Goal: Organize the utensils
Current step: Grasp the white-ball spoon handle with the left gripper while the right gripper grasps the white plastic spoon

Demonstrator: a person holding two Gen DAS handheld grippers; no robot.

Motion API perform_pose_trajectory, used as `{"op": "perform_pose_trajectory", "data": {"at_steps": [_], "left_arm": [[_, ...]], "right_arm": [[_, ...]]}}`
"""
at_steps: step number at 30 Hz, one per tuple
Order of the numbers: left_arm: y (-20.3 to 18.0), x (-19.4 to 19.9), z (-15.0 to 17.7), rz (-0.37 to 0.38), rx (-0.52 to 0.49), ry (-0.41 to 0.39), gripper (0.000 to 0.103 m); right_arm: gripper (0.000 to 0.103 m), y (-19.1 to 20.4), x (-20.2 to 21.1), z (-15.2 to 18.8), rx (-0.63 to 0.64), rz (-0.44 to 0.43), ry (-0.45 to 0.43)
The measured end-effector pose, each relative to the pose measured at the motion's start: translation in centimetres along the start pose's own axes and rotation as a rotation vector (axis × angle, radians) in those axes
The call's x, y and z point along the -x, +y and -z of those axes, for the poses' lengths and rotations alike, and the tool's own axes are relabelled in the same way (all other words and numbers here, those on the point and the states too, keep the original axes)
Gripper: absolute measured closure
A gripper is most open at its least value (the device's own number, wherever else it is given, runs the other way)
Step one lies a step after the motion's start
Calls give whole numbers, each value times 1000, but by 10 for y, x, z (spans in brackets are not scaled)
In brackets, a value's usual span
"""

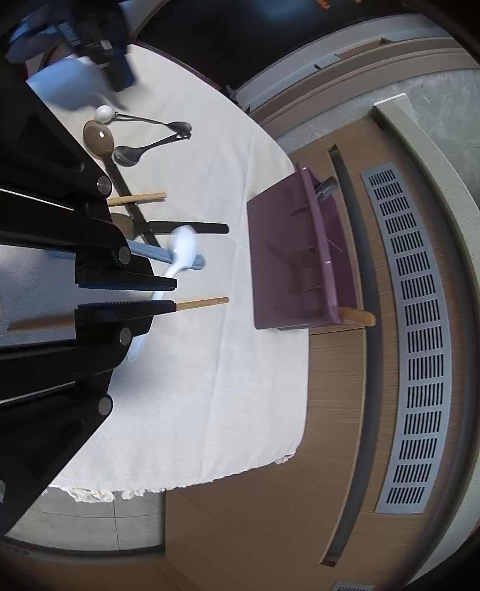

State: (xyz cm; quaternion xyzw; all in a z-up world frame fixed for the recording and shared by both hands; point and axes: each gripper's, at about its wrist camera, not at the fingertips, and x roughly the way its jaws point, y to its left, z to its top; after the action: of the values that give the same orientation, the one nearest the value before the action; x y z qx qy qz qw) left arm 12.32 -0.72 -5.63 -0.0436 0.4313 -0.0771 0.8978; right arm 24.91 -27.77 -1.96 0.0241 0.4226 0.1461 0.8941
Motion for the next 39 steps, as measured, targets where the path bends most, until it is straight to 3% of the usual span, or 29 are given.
{"op": "perform_pose_trajectory", "data": {"at_steps": [5,9,14,19,25,30,33,39], "left_arm": [[-13,-10,0,1,0,10,85],[-7,-22,-5,-16,17,18,82],[-11,-31,-5,-44,-7,22,80],[-1,-37,-9,-70,-10,20,80],[37,-33,-12,-36,-60,25,80],[51,-28,-8,1,-18,22,80],[46,-27,-4,-36,-5,1,80],[46,-31,-7,-109,34,-22,80]], "right_arm": [[96,5,-8,4,14,-4,29],[74,14,-6,8,104,15,29],[74,28,-5,12,260,11,56],[71,53,-21,7,470,-108,105],[71,59,-63,-15,540,-85,159],[70,65,-94,-18,612,-37,227],[70,66,-94,-20,604,-38,228],[72,55,-79,-24,431,-71,216]]}}
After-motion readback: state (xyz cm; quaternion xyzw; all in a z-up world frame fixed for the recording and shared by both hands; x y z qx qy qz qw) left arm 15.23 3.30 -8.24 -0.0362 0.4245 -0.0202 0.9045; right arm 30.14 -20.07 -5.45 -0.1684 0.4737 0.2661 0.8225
